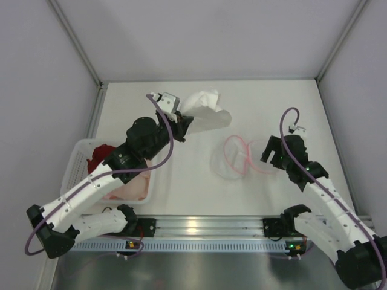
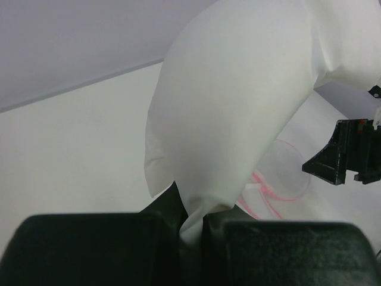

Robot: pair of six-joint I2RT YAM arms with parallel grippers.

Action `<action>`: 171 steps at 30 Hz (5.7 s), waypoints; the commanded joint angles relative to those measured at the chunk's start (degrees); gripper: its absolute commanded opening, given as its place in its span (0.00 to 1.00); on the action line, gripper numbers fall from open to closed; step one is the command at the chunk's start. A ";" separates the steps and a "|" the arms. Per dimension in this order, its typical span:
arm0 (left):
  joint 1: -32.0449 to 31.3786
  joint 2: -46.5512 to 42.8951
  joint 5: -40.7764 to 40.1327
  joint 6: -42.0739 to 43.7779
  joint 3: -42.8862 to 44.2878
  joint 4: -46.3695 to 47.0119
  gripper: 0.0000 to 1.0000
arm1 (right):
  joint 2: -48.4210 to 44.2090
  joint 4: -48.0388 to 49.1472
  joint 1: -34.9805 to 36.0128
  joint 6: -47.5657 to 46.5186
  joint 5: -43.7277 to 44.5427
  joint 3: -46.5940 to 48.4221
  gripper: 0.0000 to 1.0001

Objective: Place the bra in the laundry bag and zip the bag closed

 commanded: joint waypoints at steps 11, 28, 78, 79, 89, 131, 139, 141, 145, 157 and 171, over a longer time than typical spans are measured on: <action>-0.96 4.71 9.51 -3.31 7.20 1.56 0.00 | 7.32 17.28 -17.73 -1.08 -1.10 -6.00 0.80; -1.05 4.71 11.18 -1.20 7.12 1.65 0.00 | 24.21 28.02 -21.60 -1.34 -8.13 -5.65 0.57; -9.83 29.31 -4.42 -19.76 8.60 2.74 0.00 | -9.45 -0.45 -20.72 -3.71 -15.34 11.22 0.00; -11.32 30.63 -6.38 -18.96 9.92 1.23 0.00 | -9.71 -0.81 -20.72 -3.72 -15.25 11.49 0.00; -13.88 33.71 -1.66 -17.90 8.17 -2.30 0.00 | -11.47 -1.25 -20.72 -1.96 -13.58 14.57 0.00; -23.37 49.11 8.36 1.60 21.36 -11.10 0.00 | -29.22 -5.72 -20.72 -1.95 -0.79 12.01 0.00; -23.55 43.21 4.69 2.49 17.05 -9.86 0.00 | -29.40 -11.81 -20.72 -3.36 7.34 11.85 0.00; -23.55 41.10 3.97 2.14 15.39 -8.90 0.00 | -30.01 -6.28 -20.72 -3.54 2.26 8.43 0.00; -23.64 37.50 2.04 0.12 12.49 -8.02 0.00 | -28.62 8.03 -20.72 -3.19 -12.14 3.24 0.00; -25.92 37.30 -3.94 -1.28 9.13 -8.11 0.00 | -11.56 40.50 -20.72 0.59 -36.87 8.49 0.00; -21.53 48.92 -5.26 -7.89 21.00 -11.53 0.00 | -18.86 23.55 -20.72 -1.96 -31.51 9.56 0.00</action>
